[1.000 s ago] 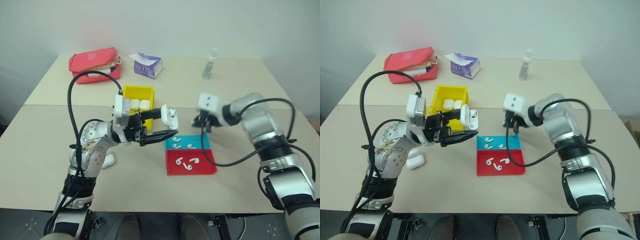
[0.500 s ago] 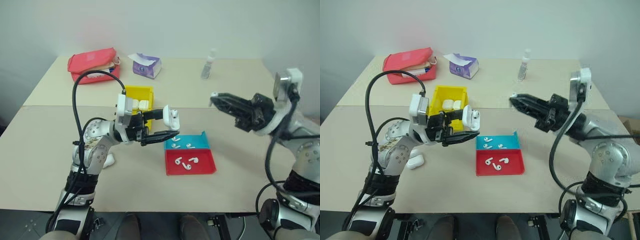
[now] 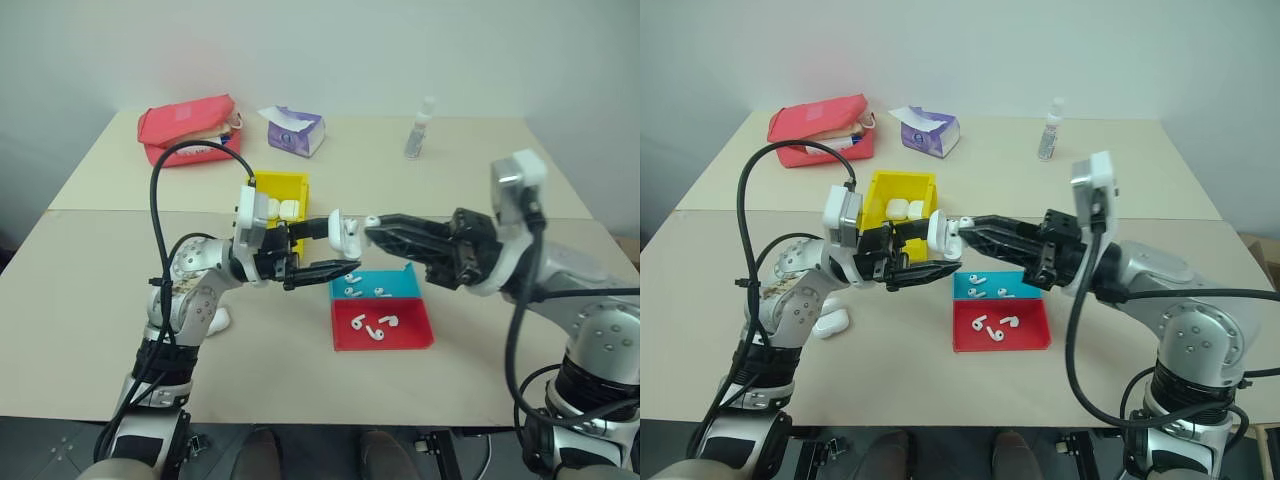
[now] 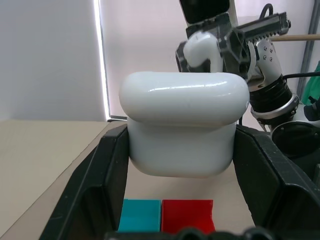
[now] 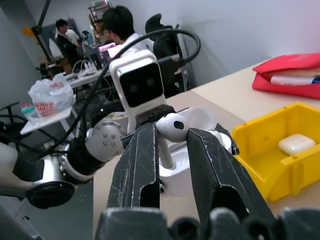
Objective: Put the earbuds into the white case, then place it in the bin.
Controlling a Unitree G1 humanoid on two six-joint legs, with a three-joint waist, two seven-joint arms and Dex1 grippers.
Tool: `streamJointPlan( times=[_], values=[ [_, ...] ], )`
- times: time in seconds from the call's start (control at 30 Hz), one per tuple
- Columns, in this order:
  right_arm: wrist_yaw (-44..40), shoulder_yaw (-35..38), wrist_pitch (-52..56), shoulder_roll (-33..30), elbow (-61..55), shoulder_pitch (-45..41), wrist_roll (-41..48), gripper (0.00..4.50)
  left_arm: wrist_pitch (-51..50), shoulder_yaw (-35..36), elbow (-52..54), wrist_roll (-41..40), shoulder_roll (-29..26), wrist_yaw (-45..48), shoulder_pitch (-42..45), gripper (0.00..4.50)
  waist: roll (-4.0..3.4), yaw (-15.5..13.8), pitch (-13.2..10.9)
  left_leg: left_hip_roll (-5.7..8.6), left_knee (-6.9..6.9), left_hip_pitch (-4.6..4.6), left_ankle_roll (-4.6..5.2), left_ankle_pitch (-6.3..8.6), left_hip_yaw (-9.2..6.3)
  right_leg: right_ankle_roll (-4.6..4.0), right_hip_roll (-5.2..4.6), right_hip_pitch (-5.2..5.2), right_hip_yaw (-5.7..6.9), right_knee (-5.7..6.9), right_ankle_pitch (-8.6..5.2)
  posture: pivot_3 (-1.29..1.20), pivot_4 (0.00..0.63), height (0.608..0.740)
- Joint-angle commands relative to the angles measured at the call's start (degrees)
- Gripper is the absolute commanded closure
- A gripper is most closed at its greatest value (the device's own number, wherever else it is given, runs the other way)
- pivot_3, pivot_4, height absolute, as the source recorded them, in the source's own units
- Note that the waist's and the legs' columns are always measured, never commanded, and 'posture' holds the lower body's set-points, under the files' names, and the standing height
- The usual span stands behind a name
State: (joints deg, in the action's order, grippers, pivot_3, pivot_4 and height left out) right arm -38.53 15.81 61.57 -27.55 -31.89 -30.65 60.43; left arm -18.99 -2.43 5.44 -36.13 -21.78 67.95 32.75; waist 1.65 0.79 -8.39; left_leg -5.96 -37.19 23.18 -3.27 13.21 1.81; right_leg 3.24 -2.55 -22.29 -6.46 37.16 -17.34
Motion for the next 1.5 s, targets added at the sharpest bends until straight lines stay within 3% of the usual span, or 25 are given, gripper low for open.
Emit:
streamJointPlan(
  times=[0.03, 0.73, 1.1, 1.37, 1.5],
  values=[
    [1.14, -0.93, -3.63, -0.78, -0.70, 0.13, -0.54, 3.86, 0.38, -0.01, 0.33, -0.62, 0.43, 0.41, 1.37, 1.70, 0.00, 0.00, 0.00, 0.00, 0.00, 0.00, 0.00, 0.00, 0.00, 0.00, 0.00, 0.00, 0.00, 0.00, 0.00, 0.00, 0.150, 0.740],
    [1.36, -7.28, -10.75, -4.23, -2.64, 3.76, -1.80, 3.86, 1.69, 0.07, -0.99, 0.64, 1.68, -1.00, 2.29, 1.70, 0.00, -0.07, 0.00, 0.00, 0.00, 0.03, 0.00, 0.00, -0.04, 0.00, 0.00, 0.00, 0.05, -0.02, 0.00, 0.00, 0.150, 0.740],
    [-0.27, -6.72, -12.25, -7.27, -2.40, 4.86, -1.38, 0.38, 1.87, 0.34, -1.10, 0.74, 2.00, -1.08, 2.41, 1.70, 0.00, -0.08, 0.00, 0.00, 0.00, 0.03, 0.00, 0.00, -0.05, 0.00, 0.00, 0.00, 0.05, -0.03, 0.00, 0.00, 0.150, 0.740],
    [-3.30, -3.28, -12.11, -11.20, -3.14, 6.87, 3.49, 0.38, 1.97, 0.23, -1.75, 1.30, 2.34, -0.88, 2.20, 1.70, 0.00, -0.17, 0.00, 0.00, -0.01, 0.05, 0.01, 0.00, -0.06, 0.00, 0.00, 0.01, 0.06, -0.04, 0.00, 0.00, 0.150, 0.740],
    [-5.36, -2.02, -12.75, -13.70, -2.91, 6.97, 5.33, 1.27, 2.35, -0.51, -2.81, 2.27, 2.46, -0.62, 1.85, 1.70, 0.00, -0.16, 0.00, 0.00, -0.01, 0.05, 0.01, 0.00, -0.06, 0.00, 0.00, 0.01, 0.06, -0.04, 0.00, 0.00, 0.150, 0.740]
  ],
)
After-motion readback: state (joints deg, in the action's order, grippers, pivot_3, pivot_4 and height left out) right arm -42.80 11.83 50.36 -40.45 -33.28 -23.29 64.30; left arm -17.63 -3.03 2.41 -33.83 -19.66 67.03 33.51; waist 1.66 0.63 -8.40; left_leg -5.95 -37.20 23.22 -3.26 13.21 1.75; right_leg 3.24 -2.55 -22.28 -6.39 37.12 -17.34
